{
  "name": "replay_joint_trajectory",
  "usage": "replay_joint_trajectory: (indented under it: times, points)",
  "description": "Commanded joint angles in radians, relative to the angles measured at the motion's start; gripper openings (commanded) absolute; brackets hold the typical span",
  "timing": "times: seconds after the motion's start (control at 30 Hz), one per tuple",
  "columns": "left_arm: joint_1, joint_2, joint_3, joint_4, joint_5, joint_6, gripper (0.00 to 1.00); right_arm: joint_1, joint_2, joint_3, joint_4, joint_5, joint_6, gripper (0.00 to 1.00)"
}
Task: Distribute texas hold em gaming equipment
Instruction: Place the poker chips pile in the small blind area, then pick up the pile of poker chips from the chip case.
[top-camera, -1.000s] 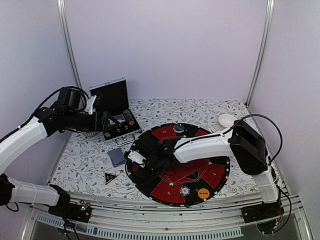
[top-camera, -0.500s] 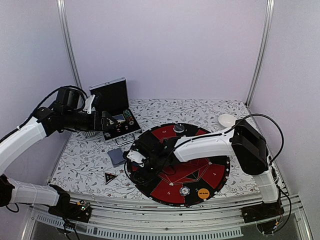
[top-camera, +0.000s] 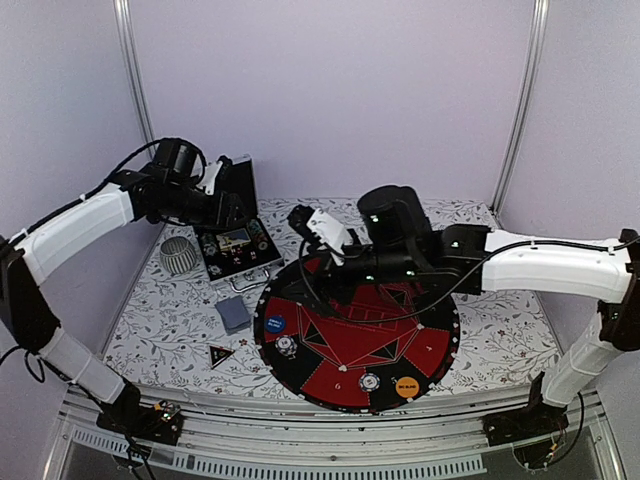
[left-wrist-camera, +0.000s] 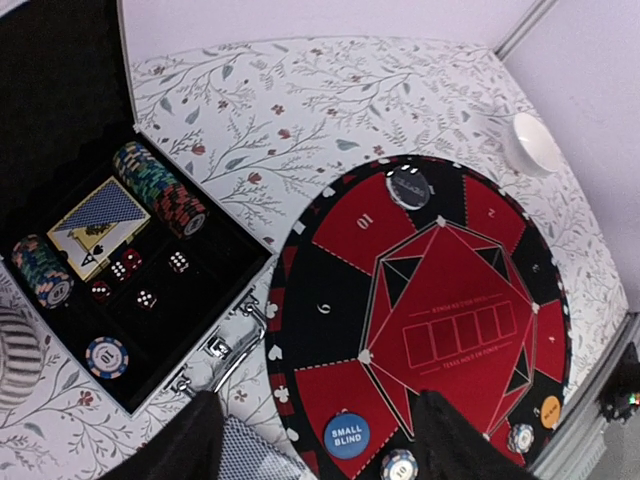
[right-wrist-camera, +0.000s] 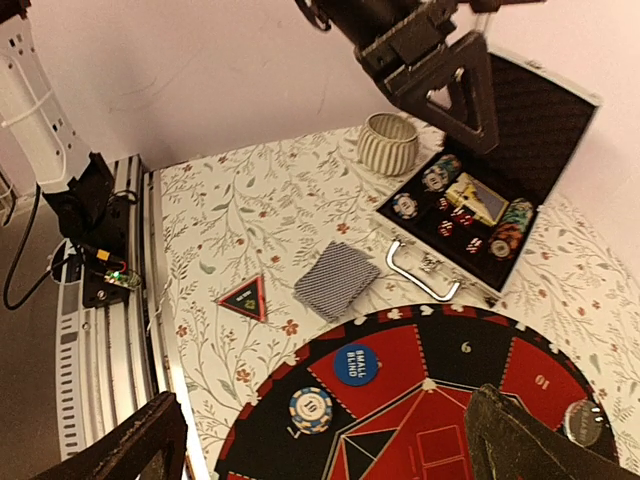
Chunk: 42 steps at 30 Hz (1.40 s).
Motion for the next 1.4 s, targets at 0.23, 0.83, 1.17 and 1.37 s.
replay_joint_trajectory:
  times: [0.23,0.83,1.17,1.37]
  points:
    - [0.006,0.645,0.502,-0.133,-0.272,0.259,0.52,-0.179,-0.178,-0.235,0.064,-0.042,-0.022,0.99]
    - [0.003,0.930,0.708,-0.201,-0.349,0.324,0.39,-0.274,-0.116,-0.247,0.066,-0.134,-0.069,0.99]
    - [0.003,0.959,0.719,-0.146,-0.386,0.348,0.38,-0.275,-0.096,-0.241,0.067,-0.153,-0.058,0.99]
    - [0.001,0.962,0.720,-0.130,-0.435,0.364,0.38,-0.276,-0.087,-0.234,0.065,-0.164,-0.049,0.99]
